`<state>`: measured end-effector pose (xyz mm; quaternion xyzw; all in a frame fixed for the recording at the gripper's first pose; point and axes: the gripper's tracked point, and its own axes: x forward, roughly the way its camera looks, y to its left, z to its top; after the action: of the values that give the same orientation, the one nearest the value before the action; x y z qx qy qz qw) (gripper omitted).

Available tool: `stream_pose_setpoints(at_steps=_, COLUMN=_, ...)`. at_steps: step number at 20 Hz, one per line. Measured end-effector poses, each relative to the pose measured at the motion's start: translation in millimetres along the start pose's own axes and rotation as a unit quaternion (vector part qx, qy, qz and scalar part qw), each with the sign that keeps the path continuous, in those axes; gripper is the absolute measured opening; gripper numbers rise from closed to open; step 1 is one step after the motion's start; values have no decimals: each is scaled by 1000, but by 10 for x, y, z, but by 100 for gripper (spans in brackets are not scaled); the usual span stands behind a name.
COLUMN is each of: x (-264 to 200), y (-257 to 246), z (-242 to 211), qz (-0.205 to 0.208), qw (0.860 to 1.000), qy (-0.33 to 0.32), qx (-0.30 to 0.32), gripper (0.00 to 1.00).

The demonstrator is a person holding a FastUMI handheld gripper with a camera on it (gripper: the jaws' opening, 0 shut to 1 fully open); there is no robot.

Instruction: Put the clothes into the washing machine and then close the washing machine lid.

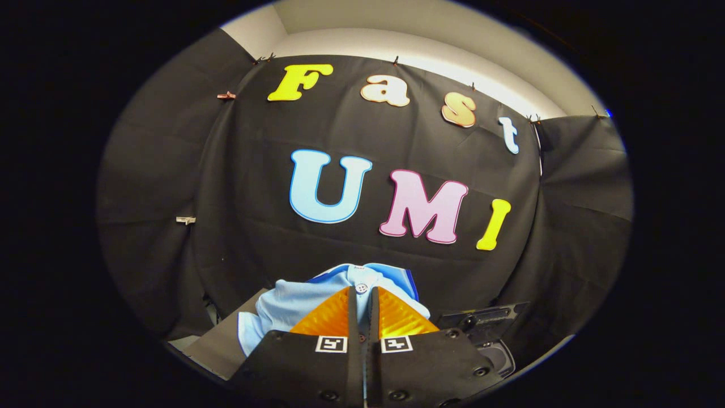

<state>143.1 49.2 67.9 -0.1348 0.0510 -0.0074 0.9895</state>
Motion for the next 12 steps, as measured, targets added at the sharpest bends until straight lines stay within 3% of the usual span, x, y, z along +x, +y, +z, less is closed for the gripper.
stream_pose_setpoints(at_steps=6, x=-19, y=-521, z=233, qz=6, qw=999, qy=-26, qx=21, gripper=7)
stream_pose_setpoints(at_steps=12, x=42, y=-1361, z=280, qz=16, qw=999, qy=-40, qx=18, gripper=7)
